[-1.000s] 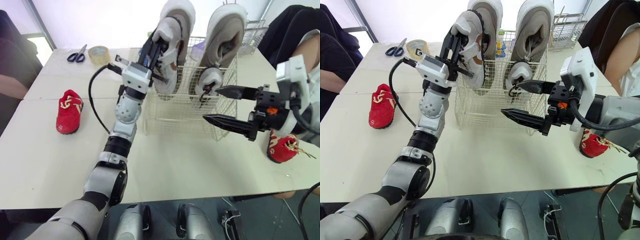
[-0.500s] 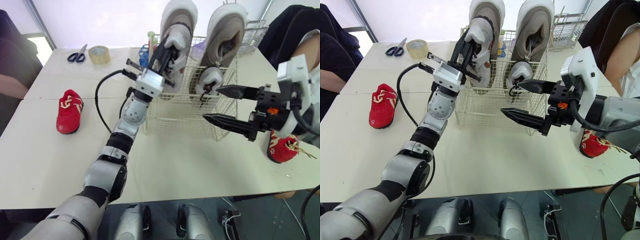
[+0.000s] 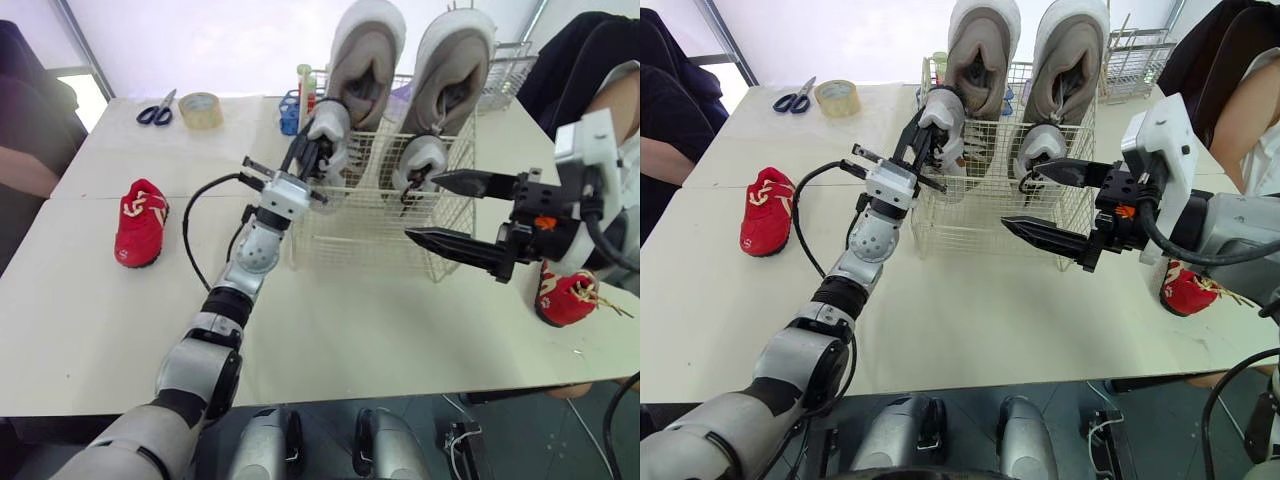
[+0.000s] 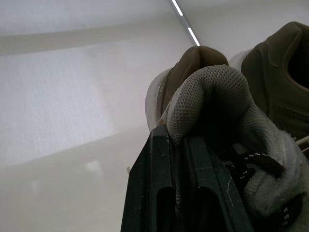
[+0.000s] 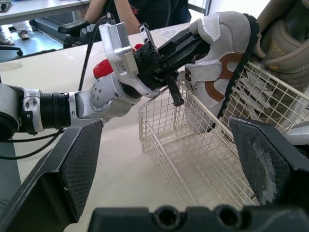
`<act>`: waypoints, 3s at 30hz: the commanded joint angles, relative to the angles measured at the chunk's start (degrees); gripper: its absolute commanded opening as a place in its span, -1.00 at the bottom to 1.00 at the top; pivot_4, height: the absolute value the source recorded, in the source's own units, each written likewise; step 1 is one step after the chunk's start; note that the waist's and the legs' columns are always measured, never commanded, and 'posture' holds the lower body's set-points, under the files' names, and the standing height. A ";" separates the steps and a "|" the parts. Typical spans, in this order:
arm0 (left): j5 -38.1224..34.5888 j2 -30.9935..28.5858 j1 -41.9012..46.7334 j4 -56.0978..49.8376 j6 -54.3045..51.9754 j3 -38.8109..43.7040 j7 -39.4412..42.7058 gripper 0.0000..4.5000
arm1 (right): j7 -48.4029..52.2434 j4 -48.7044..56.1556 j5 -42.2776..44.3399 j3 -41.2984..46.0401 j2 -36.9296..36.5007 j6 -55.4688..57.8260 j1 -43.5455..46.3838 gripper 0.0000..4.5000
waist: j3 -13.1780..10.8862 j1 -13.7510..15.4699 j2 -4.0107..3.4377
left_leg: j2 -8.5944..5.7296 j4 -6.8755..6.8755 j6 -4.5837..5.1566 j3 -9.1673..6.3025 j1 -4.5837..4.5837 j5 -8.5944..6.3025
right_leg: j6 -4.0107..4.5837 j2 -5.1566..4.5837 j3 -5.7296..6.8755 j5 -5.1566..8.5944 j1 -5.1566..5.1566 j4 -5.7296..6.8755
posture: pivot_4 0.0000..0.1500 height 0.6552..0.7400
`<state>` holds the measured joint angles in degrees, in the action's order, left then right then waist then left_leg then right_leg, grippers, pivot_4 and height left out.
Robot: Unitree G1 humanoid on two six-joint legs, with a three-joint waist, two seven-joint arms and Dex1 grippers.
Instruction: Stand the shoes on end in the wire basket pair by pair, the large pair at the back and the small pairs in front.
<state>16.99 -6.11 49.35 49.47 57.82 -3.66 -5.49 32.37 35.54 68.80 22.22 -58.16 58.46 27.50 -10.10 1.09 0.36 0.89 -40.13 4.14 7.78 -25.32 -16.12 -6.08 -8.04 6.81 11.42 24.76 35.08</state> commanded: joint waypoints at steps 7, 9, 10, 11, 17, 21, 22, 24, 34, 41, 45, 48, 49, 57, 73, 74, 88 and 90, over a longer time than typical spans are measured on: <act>-8.00 1.70 -3.40 -2.00 -2.47 -0.72 7.54 0.98 | 0.88 -0.31 -0.26 0.10 -1.59 -2.19 0.88 1.00 | 0.01 1.21 0.00 | -0.01 -0.02 0.01 0.00 0.00 -0.01 | 0.03 -0.05 0.01 -0.01 0.00 -0.02 | 1.00 1.00; -9.78 0.96 -4.29 -5.04 -3.51 -0.26 9.21 0.98 | 1.09 -0.33 -0.33 0.18 -1.73 -2.34 0.64 1.00 | 0.01 1.12 0.00 | -0.01 -0.02 0.01 0.00 0.00 -0.01 | 0.03 -0.05 0.00 -0.01 0.01 -0.02 | 1.00 1.00; -10.94 0.60 -4.84 -6.87 -4.42 0.07 10.03 0.98 | 1.17 -0.35 -0.28 0.32 -1.81 -2.38 0.49 1.00 | 0.01 1.09 0.00 | -0.01 -0.02 0.00 0.00 0.00 -0.01 | 0.03 -0.06 0.00 -0.01 0.01 -0.02 | 1.00 1.00; -12.78 -0.26 -5.80 -9.96 -5.84 0.40 11.56 0.98 | 1.12 -0.46 -0.11 0.53 -1.93 -2.35 0.48 1.00 | 0.00 1.06 0.00 | -0.01 -0.02 0.00 0.00 0.00 -0.01 | 0.03 -0.06 0.00 -0.01 0.02 -0.02 | 1.00 1.00; -24.90 -5.14 -12.88 -29.74 -18.71 0.54 22.38 0.98 | 2.00 -1.72 0.21 2.81 -3.19 -2.37 -0.69 1.00 | -0.01 0.65 -0.02 | 0.04 0.01 -0.07 0.00 -0.07 0.02 | 0.03 0.04 -0.02 -0.01 0.13 -0.01 | 1.00 1.00; -33.59 -10.28 -17.86 -43.68 -31.55 1.53 28.53 0.98 | 3.09 -2.99 -0.53 5.51 -4.57 -2.08 -2.55 1.00 | -0.01 0.56 -0.03 | 0.04 0.01 -0.13 0.01 -0.06 0.06 | 0.04 0.06 -0.03 0.00 0.10 -0.02 | 1.00 1.00; -37.95 -12.46 -19.14 -48.21 -37.39 2.26 30.20 0.98 | 3.28 -3.38 -1.31 6.45 -5.26 -2.04 -3.29 1.00 | -0.01 0.43 -0.04 | 0.04 0.01 -0.17 0.00 -0.06 0.08 | 0.05 0.07 -0.03 0.00 0.10 -0.02 | 1.00 1.00; -46.36 -16.46 -21.38 -55.75 -49.34 2.86 32.94 0.98 | 3.77 -4.17 -2.20 8.76 -6.07 -1.94 -5.22 1.00 | -0.01 0.24 -0.04 | 0.04 0.02 -0.35 -0.01 -0.06 0.19 | 0.05 0.09 -0.04 0.00 0.10 -0.01 | 1.00 1.00; -88.49 -40.71 -18.52 -64.38 -103.90 9.53 47.95 0.98 | -15.44 -6.71 -11.01 17.51 -4.07 5.57 -10.73 1.00 | -0.04 -0.47 -0.09 | 0.06 0.03 -0.54 -0.04 -0.03 0.29 | 0.12 0.34 -0.16 0.12 0.07 0.00 | 1.00 1.00; -87.15 -43.56 -15.62 -63.64 -111.24 7.44 58.25 0.98 | -33.24 6.80 -15.26 22.20 8.52 12.98 -20.43 1.00 | -0.03 -0.24 -0.17 | 0.04 0.13 -0.60 -0.03 -0.05 0.33 | -0.02 0.38 -0.15 0.13 0.07 0.01 | 1.00 1.00; -85.22 -41.78 -14.96 -63.64 -111.82 7.08 59.84 0.98 | -40.12 14.24 -23.46 22.34 18.14 9.05 -28.27 1.00 | -0.05 -0.32 -0.39 | 0.04 0.16 -0.68 -0.01 -0.04 0.34 | 0.00 0.40 -0.18 0.15 0.10 0.00 | 1.00 1.00; -84.43 -40.24 -14.94 -63.97 -112.28 7.01 59.67 0.98 | -42.57 16.38 -28.67 19.51 24.33 5.67 -33.36 1.00 | -0.04 -0.40 -0.40 | 0.03 0.17 -0.69 0.02 -0.03 0.33 | 0.11 0.40 -0.23 0.22 0.10 -0.01 | 1.00 1.00; -84.05 -39.78 -15.05 -64.20 -112.35 7.10 59.42 0.98 | -43.27 16.43 -30.05 18.61 26.24 4.65 -34.19 1.00 | -0.04 -0.44 -0.40 | 0.03 0.18 -0.70 0.02 -0.03 0.33 | 0.11 0.41 -0.25 0.22 0.11 -0.02 | 1.00 1.00; -83.23 -38.52 -16.87 -67.77 -113.49 8.60 57.42 0.98 | -45.89 9.60 -37.05 14.29 35.75 1.62 -33.84 1.00 | -0.05 -0.71 -0.46 | 0.05 0.26 -0.78 0.06 -0.03 0.35 | 0.13 0.44 -0.31 0.23 0.22 -0.01 | 1.00 1.00; -80.71 -35.69 -16.73 -69.69 -112.64 8.52 54.36 0.98 | -46.02 -2.08 -41.82 14.27 41.87 0.00 -26.29 1.00 | -0.05 -0.86 -0.62 | 0.04 0.34 -0.83 0.08 -0.02 0.40 | 0.13 0.46 -0.32 0.23 0.25 0.00 | 1.00 1.00; -80.52 -35.43 -16.62 -69.71 -112.59 8.49 54.17 0.98 | -46.12 -2.31 -41.91 14.45 42.10 -0.14 -25.88 1.00 | -0.05 -0.88 -0.62 | 0.04 0.35 -0.83 0.08 -0.02 0.40 | 0.13 0.46 -0.32 0.23 0.25 0.00 | 1.00 1.00; -77.83 -33.35 -13.20 -67.86 -112.71 7.96 53.45 1.00 | -44.97 -2.57 -43.59 16.43 40.93 -1.56 -22.45 -0.99 | -0.06 -0.92 -0.67 | 0.04 0.40 -0.86 0.09 -0.02 0.44 | 0.11 0.47 -0.31 0.23 0.27 0.01 | 1.00 1.00; -77.76 -32.98 -12.48 -66.98 -112.82 8.24 53.43 1.00 | -43.53 -2.36 -44.13 16.54 38.83 -2.77 -22.13 -0.99 | -0.07 -0.93 -0.74 | 0.02 0.40 -0.85 0.10 -0.02 0.44 | 0.11 0.47 -0.32 0.23 0.27 0.01 | 1.00 1.00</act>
<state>-60.60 -39.18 35.53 -17.55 -55.68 3.44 47.63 -12.26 31.16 25.49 36.88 -16.85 58.47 4.51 -10.16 0.16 -0.37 0.91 -39.74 3.29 7.87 -25.34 -15.68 -5.97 -7.58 6.49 11.65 25.03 35.09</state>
